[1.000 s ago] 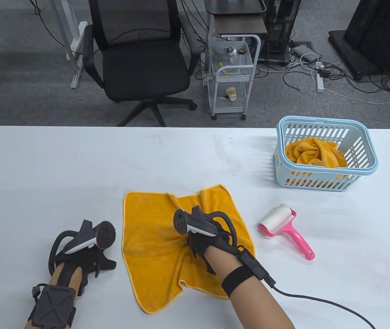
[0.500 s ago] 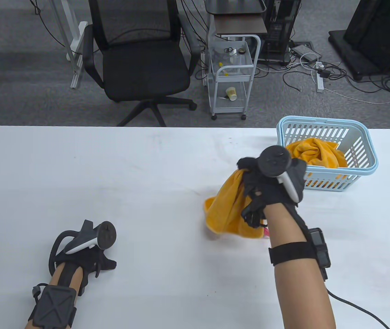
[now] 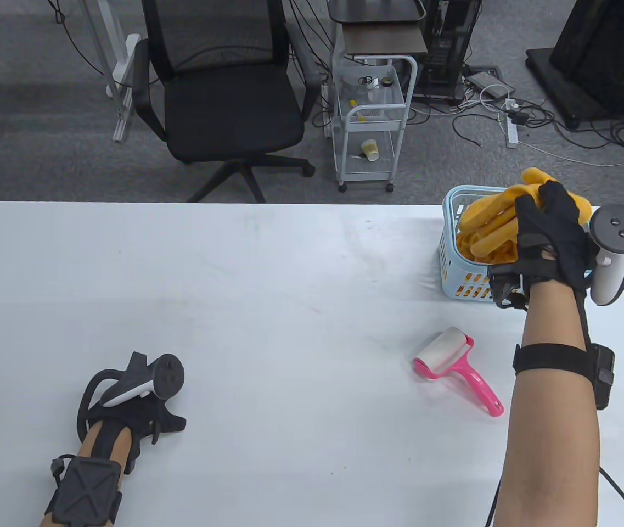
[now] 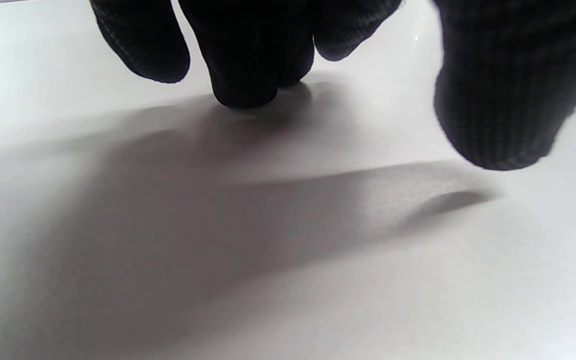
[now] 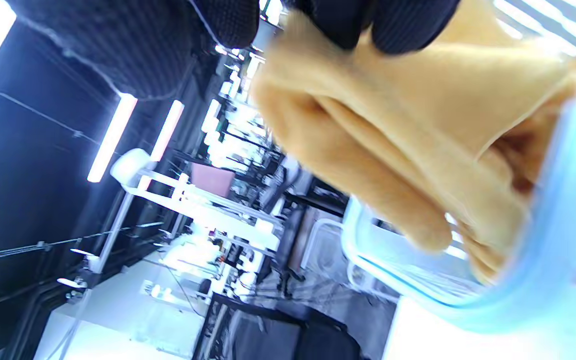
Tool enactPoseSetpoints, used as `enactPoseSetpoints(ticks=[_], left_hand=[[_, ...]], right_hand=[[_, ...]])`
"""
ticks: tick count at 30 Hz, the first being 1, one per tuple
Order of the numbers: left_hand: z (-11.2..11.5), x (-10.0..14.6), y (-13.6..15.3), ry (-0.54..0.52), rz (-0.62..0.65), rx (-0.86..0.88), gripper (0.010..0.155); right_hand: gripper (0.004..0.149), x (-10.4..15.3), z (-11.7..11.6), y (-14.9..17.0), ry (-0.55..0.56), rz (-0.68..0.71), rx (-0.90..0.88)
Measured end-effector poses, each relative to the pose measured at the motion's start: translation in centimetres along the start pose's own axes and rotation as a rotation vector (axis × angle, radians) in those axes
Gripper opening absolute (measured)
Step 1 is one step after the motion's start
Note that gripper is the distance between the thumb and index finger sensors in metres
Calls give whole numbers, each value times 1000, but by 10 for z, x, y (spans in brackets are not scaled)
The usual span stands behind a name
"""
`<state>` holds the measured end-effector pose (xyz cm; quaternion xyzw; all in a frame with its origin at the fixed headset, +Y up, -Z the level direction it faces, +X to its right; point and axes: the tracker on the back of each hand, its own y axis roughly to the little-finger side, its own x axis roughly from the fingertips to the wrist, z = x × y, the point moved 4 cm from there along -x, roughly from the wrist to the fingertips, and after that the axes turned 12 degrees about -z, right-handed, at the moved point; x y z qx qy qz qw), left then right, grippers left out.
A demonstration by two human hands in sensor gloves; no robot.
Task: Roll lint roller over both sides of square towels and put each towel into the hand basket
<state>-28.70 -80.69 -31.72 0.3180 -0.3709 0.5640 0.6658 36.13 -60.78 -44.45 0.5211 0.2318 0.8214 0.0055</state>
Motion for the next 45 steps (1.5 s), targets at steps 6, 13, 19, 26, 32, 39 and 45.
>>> enactPoseSetpoints(ticks=[6,13,19,26,32,39,45], left_hand=[[0,0,1,-1,-2,11,93],[-1,0,0,-9,-13,-5,92],[-2,0,-1,-24,-32,-7,91],[-12,2,-6,-39,-60,74,85],[-98,62,-46,-398,-39,160,78],[-147,127,-121,-657,73,244,74],[-117,102,-150,-701,38,233,65]], right_hand=[[72,-3,-21,26,-69,28,111],[71,68,-55,-9,-2,269,363],[70,132,-96,13,72,439,584],[66,167,-135,77,107,536,739],[66,166,-135,84,120,549,817],[65,179,-147,86,127,608,832],[64,186,-163,93,117,641,880]])
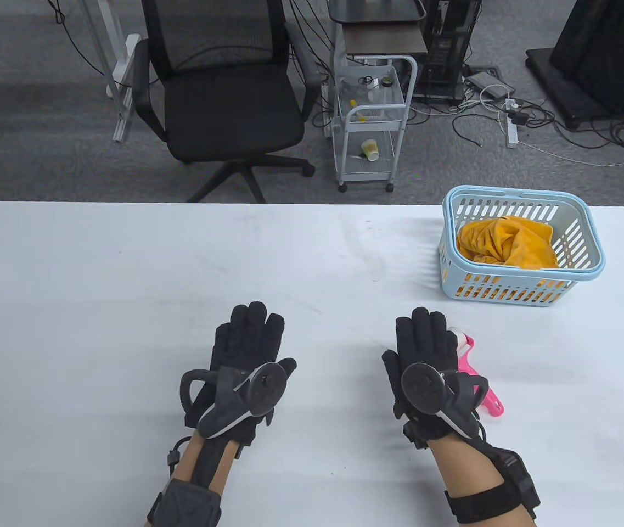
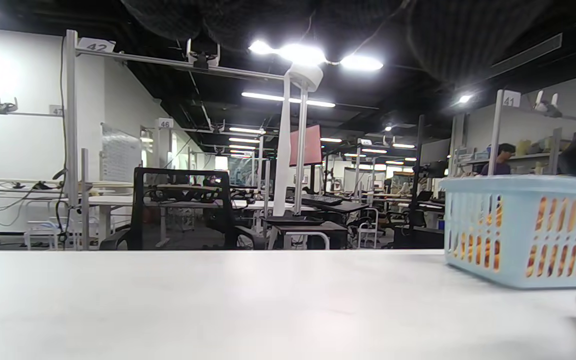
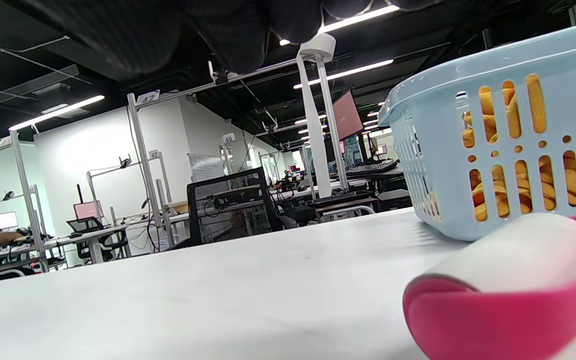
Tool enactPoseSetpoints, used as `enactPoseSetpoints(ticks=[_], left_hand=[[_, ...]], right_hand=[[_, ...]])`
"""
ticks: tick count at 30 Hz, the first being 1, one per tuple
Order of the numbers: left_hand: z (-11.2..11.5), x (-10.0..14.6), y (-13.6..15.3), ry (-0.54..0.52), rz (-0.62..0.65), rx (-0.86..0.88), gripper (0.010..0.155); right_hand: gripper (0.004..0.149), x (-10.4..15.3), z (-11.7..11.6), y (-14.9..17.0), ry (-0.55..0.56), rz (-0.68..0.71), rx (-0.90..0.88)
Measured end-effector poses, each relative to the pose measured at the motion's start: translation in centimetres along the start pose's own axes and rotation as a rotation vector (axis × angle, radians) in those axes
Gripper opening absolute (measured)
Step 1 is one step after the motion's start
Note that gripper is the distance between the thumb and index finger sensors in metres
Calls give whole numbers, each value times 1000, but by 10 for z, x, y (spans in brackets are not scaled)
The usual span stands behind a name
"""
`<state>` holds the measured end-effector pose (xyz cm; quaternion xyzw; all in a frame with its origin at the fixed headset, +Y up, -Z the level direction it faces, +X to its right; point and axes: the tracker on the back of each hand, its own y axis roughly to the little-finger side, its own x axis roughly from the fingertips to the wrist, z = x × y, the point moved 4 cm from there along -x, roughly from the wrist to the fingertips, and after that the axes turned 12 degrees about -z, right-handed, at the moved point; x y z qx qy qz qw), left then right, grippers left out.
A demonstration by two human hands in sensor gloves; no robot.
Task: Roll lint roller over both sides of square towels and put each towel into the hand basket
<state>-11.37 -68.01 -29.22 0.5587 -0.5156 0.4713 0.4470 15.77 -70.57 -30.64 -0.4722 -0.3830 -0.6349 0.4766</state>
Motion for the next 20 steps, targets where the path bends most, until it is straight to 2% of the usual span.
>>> enactPoseSetpoints(ticks=[2,4,8,20], left_hand=[[14,-2,2,41,-7,-33,63],[19,-2,10,39,-39,-7,61],[18,2,12,47,-29,38,60],[24,10,-2,52,24,4,60]], right_hand=[[64,1,-7,-2,-18,6,15],[64,1,-12,-3,-35,8,25],[64,1,-19,-3,-54,8,32],[64,0,-24,-3,-84,0,43]])
